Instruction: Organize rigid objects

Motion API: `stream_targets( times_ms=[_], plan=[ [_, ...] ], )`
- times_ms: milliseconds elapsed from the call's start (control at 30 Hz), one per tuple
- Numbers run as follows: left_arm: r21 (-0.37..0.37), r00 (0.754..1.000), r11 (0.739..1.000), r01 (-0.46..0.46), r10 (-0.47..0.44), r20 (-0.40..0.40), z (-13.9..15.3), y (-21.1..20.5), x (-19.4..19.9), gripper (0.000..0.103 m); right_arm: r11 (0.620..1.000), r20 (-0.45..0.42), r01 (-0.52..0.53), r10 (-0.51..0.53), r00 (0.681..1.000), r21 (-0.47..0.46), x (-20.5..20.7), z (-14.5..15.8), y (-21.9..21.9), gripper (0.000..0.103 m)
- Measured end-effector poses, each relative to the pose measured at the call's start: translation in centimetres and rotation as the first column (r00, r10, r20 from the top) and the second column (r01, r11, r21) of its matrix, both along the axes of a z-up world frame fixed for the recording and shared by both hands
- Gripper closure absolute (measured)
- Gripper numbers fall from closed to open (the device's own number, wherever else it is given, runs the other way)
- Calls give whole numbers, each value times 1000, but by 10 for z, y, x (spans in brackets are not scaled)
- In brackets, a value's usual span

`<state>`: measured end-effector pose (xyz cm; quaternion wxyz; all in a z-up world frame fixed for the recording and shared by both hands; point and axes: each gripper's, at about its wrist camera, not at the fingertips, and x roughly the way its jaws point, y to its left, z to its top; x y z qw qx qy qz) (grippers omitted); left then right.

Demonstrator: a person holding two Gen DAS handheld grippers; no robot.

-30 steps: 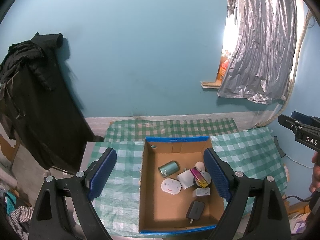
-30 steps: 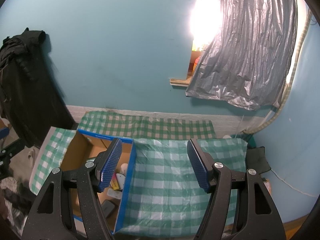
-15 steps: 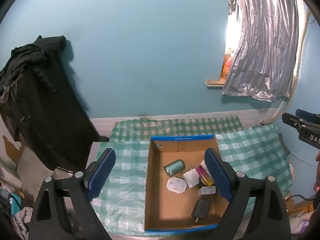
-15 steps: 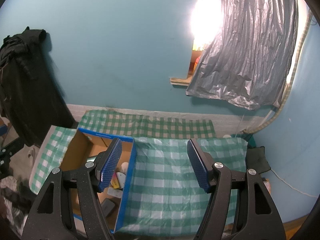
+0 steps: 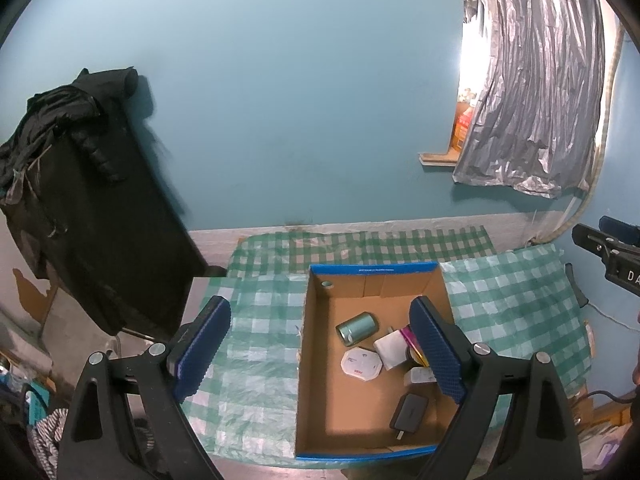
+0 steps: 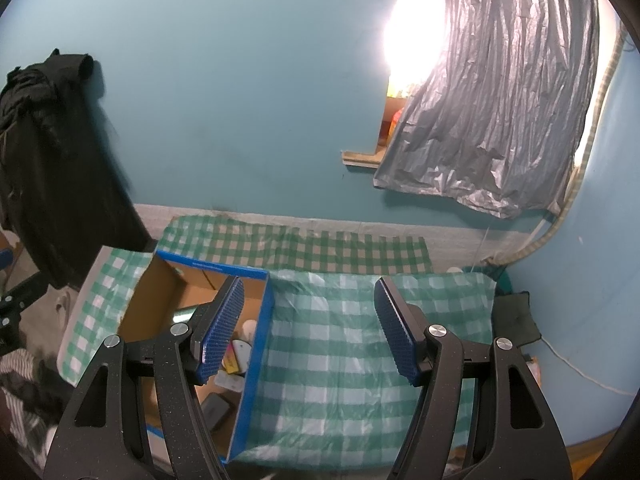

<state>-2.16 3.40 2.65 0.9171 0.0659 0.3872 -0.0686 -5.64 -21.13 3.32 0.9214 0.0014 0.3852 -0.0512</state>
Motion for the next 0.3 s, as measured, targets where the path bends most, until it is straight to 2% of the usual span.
stream_targets(
  times_ms=[300],
  plan=[
    [4,1000,1000,-3,3,2,0,1,1,10,1000,-3,-2,2,1000,3,0,-2,-1,36]
  ],
)
